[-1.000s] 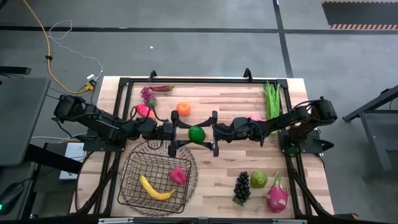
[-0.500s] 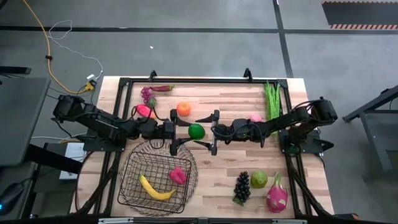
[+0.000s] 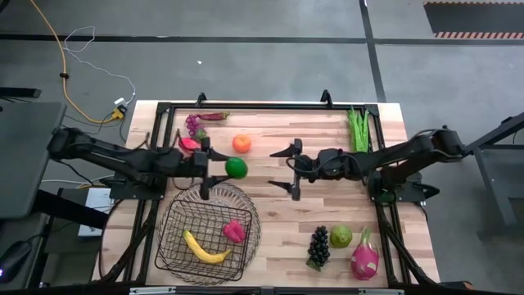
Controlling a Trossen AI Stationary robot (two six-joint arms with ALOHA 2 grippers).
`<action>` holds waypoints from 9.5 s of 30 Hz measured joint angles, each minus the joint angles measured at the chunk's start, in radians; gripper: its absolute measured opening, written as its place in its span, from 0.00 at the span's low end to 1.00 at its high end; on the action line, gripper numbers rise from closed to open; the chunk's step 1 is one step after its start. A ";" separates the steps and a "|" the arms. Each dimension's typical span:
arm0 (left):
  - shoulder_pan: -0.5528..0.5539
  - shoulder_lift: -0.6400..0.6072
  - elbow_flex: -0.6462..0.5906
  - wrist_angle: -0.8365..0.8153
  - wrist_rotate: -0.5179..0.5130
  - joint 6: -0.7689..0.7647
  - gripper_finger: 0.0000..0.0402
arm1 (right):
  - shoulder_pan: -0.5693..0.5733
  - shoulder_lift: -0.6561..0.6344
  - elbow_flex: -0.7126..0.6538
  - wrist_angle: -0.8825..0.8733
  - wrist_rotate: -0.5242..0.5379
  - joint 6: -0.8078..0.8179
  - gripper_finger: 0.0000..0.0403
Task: Build produce basket
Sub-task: Put the green lime into the black wire basket, then put the orange mango into the black wire basket
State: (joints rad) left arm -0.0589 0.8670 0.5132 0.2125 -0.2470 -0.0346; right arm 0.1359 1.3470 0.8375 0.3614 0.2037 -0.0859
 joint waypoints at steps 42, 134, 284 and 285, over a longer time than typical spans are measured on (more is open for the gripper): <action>-0.065 -0.282 -0.159 0.092 -0.026 0.004 0.62 | -0.157 -0.305 -0.383 0.345 -0.319 0.002 0.96; -0.561 0.775 0.565 -0.966 0.101 -0.463 0.69 | -0.158 -0.305 -0.383 0.248 -0.319 0.033 0.96; 0.377 0.185 -0.058 -0.855 -0.565 -1.210 0.74 | -0.157 -0.305 -0.382 0.204 -0.230 0.061 0.96; 0.374 0.200 -0.058 -0.852 -0.573 -1.223 0.74 | -0.157 -0.305 -0.382 0.204 -0.230 0.061 0.96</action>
State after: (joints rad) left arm 0.3147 1.0668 0.4553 -0.6395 -0.8197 -1.2574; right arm -0.0216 1.0424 0.4553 0.5655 -0.0265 -0.0250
